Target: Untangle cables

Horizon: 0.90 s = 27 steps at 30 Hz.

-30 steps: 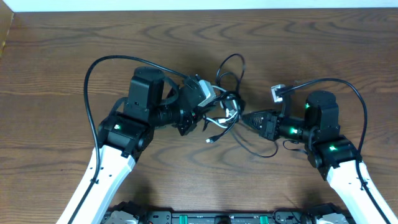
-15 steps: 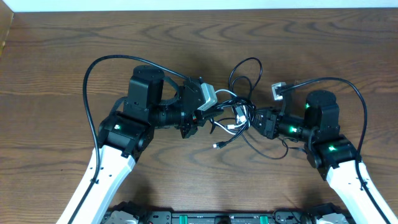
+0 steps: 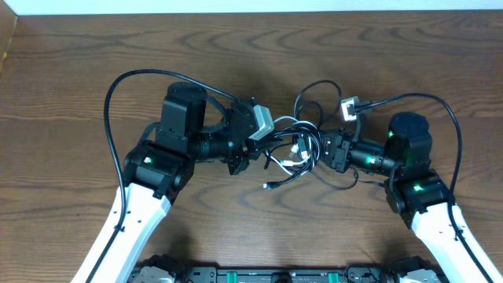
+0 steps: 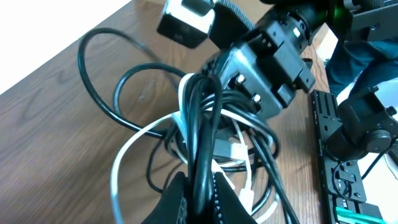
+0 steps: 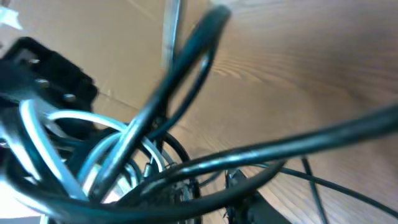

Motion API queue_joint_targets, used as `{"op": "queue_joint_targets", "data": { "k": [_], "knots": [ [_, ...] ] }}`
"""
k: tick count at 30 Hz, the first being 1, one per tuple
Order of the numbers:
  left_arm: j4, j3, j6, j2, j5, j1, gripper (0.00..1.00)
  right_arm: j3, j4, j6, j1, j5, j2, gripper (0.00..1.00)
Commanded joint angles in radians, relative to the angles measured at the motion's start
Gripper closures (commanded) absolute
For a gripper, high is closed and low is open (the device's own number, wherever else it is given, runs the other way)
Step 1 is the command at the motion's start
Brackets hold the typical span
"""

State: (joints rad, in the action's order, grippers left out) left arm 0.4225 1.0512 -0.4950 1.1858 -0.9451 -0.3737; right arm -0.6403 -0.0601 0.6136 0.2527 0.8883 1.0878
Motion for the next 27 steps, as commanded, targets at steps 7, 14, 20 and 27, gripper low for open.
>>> {"op": "queue_joint_targets", "data": {
  "k": [7,14,20,27],
  "knots": [
    [-0.003,0.0,-0.002,0.024,-0.049,0.001,0.92,-0.011,-0.015,0.021,0.051,0.044,-0.003,0.73],
    [-0.021,0.0,-0.002,0.024,-0.072,-0.024,0.92,-0.011,-0.016,0.021,0.121,-0.021,-0.003,0.69],
    [-0.022,0.0,-0.002,0.024,-0.071,-0.06,0.92,-0.011,-0.014,0.018,0.176,-0.066,-0.003,0.68],
    [-0.022,0.0,-0.002,0.024,-0.06,-0.066,0.92,-0.011,-0.014,0.018,0.188,-0.074,-0.003,0.69]
  ]
}}
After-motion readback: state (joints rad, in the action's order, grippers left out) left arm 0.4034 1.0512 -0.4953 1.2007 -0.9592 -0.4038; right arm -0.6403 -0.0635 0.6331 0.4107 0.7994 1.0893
